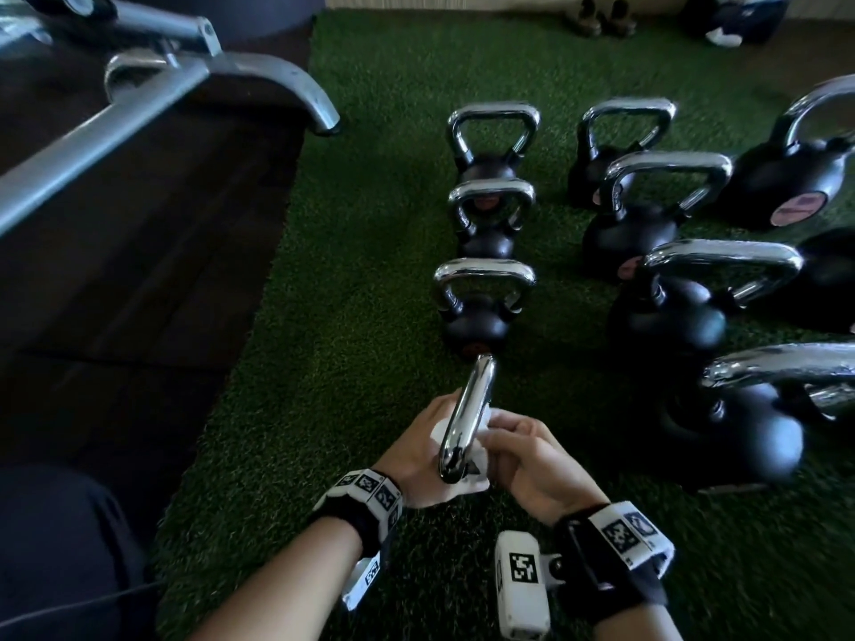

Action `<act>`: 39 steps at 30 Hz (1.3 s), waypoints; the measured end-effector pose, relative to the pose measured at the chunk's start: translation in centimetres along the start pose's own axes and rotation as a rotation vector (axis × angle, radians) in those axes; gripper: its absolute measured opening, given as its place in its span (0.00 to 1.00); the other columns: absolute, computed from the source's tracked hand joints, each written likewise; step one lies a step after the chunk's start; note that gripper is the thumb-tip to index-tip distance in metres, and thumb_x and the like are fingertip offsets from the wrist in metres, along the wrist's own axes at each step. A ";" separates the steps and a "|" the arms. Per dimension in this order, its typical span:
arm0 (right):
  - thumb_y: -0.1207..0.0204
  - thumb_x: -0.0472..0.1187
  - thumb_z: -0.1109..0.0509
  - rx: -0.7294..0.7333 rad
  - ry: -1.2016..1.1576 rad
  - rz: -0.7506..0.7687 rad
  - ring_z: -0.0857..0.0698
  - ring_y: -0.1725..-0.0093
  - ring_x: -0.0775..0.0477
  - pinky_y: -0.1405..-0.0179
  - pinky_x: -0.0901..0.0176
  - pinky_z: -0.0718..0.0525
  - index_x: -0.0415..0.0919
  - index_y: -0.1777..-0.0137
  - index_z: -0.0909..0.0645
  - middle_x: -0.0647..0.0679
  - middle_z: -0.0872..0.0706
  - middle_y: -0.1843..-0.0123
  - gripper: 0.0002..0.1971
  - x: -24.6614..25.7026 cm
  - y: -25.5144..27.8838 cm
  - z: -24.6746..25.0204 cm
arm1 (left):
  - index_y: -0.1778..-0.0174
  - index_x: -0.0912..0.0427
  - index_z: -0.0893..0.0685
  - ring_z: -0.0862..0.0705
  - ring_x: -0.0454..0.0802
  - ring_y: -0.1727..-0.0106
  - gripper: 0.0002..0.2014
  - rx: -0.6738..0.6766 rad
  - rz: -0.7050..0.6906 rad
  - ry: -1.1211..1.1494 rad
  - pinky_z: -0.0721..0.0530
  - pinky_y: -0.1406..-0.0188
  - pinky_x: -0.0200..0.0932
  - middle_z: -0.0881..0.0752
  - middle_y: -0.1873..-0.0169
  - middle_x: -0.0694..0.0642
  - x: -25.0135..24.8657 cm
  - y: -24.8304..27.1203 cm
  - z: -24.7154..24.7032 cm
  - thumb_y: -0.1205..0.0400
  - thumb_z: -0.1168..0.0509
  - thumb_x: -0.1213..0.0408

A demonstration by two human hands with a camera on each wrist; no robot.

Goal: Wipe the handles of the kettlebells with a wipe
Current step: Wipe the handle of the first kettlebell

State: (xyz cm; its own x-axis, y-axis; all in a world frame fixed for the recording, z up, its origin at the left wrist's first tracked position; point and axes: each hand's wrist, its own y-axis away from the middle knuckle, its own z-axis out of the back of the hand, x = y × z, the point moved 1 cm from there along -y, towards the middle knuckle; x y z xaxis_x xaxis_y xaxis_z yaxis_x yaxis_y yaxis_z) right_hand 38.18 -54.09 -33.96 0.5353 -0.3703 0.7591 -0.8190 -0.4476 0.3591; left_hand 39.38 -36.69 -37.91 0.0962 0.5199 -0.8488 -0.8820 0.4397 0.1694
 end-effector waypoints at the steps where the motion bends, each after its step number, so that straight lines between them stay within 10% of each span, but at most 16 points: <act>1: 0.26 0.32 0.25 -0.005 -0.021 0.012 0.09 0.55 0.37 0.51 0.46 0.10 0.29 0.41 0.12 0.27 0.11 0.47 0.14 0.1 -0.1 0.0 | 0.28 0.11 0.41 0.23 0.44 0.23 0.48 0.004 -0.008 -0.005 0.19 0.24 0.54 0.37 0.24 0.28 -0.1 -0.1 0.0 0.32 0.17 0.52; 6: 0.23 0.25 0.27 0.043 -0.035 -0.007 0.07 0.57 0.40 0.57 0.52 0.07 0.25 0.39 0.14 0.29 0.09 0.49 0.13 0.3 0.0 0.2 | 0.23 0.24 0.37 0.18 0.42 0.29 0.49 -0.024 -0.005 0.058 0.15 0.29 0.51 0.32 0.24 0.36 0.5 0.3 -0.3 0.33 0.14 0.53; 10: 0.27 0.24 0.28 -0.071 -0.086 0.066 0.07 0.62 0.41 0.66 0.53 0.08 0.27 0.43 0.15 0.32 0.08 0.54 0.13 0.4 -0.9 -0.3 | 0.31 0.14 0.35 0.23 0.36 0.27 0.50 -0.063 -0.114 -0.024 0.18 0.26 0.44 0.32 0.32 0.20 -1.0 0.2 0.0 0.32 0.15 0.65; 18: 0.32 0.30 0.25 -0.326 -0.163 0.201 0.09 0.69 0.41 0.73 0.53 0.10 0.29 0.46 0.15 0.31 0.10 0.60 0.14 -1.2 -1.0 -2.1 | 0.27 0.18 0.40 0.18 0.54 0.31 0.50 -0.078 -0.150 -0.082 0.16 0.31 0.63 0.25 0.31 0.42 -0.6 -0.1 -0.3 0.31 0.15 0.60; 22: 0.27 0.24 0.22 -0.618 0.002 0.318 0.10 0.62 0.40 0.62 0.51 0.12 0.37 0.55 0.12 0.36 0.09 0.60 0.08 -0.9 -1.9 -1.4 | 0.20 0.35 0.39 0.27 0.48 0.20 0.52 -0.085 -0.138 -0.083 0.24 0.20 0.53 0.37 0.28 0.22 0.1 0.1 -0.4 0.33 0.14 0.58; 28: 0.30 0.24 0.20 -0.735 0.228 0.378 0.15 0.71 0.53 0.71 0.61 0.16 0.35 0.62 0.15 0.51 0.13 0.72 0.08 -0.1 -1.4 -1.9 | 0.16 0.54 0.32 0.34 0.41 0.17 0.49 -0.075 -0.093 -0.099 0.29 0.17 0.49 0.35 0.22 0.36 0.5 0.0 -0.6 0.32 0.15 0.52; 39: 0.30 0.31 0.23 -0.978 0.646 0.365 0.19 0.74 0.55 0.80 0.71 0.23 0.42 0.68 0.16 0.46 0.12 0.71 0.09 1.1 -2.4 -2.9 | 0.14 0.47 0.37 0.32 0.44 0.16 0.54 -0.108 -0.093 -0.017 0.27 0.17 0.54 0.33 0.21 0.36 0.4 0.3 -0.5 0.33 0.14 0.55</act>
State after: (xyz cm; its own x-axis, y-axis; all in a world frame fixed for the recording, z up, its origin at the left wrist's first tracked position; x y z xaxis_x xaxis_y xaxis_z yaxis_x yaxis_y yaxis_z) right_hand 40.16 -51.04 -32.44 0.2689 0.2503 0.9301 -0.8585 0.5001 0.1137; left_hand 38.93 -36.76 -38.48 0.1865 0.4934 -0.8496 -0.9134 0.4055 0.0350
